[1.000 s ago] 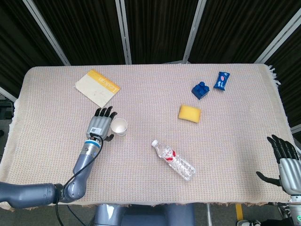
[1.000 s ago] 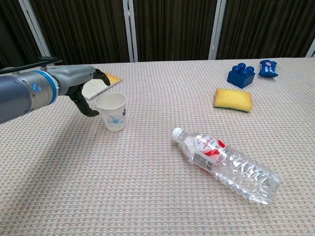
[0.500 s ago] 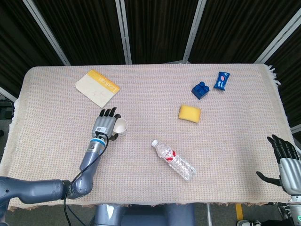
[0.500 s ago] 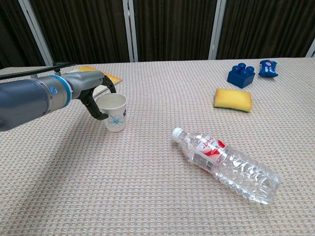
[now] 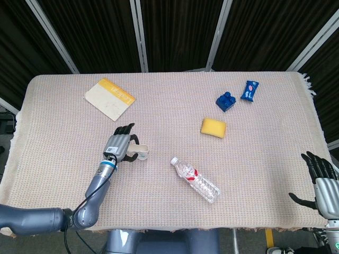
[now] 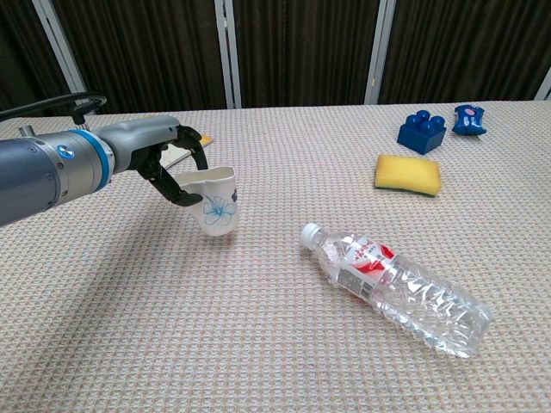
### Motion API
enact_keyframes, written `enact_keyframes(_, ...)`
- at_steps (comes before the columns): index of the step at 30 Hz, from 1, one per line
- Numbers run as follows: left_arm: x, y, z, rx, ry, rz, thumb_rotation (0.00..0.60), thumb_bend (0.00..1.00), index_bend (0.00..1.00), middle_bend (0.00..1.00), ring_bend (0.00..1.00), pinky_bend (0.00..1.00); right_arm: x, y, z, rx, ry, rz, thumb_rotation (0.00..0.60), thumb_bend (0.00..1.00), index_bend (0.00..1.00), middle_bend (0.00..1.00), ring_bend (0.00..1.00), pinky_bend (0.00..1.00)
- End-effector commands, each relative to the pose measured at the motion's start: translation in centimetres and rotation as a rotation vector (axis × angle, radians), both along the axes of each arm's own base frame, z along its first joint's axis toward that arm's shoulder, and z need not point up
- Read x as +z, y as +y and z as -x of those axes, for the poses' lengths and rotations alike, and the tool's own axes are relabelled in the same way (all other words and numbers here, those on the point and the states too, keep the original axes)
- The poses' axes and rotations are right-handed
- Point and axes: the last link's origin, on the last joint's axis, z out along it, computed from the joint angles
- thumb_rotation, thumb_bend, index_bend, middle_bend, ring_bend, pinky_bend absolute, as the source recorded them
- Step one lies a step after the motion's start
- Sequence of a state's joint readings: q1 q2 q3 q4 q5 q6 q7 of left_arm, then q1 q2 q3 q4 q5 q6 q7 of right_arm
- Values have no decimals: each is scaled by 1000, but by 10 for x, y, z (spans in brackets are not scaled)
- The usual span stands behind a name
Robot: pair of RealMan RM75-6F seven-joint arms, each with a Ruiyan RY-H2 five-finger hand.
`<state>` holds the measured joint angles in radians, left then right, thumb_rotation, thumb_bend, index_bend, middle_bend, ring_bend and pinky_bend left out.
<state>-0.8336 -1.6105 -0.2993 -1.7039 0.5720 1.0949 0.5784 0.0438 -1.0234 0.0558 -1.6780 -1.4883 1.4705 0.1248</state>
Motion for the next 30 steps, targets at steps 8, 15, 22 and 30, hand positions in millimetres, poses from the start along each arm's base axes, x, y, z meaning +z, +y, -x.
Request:
enact_keyframes(8,1,-29,44,66,-128,74,600,265,423,0,0,0,0,0,1,-7,4,1,600,44,0,0,0,0)
enact_keyframes(15,0,-37,79,87,-61,117,600,265,400,0,0,0,0,-1,2,-17,6,-4,600,44,0,0,0,0)
enact_keyframes(22,16,-32,80,56,-18,120,600,212,61,0,0,0,1,-2,3,-22,3,0,600,44,0,0,0,0)
enact_keyframes(30,15,-28,54,-28,110,143,600,201,42,0,0,0,1,-2,3,-22,3,-7,600,44,0,0,0,0)
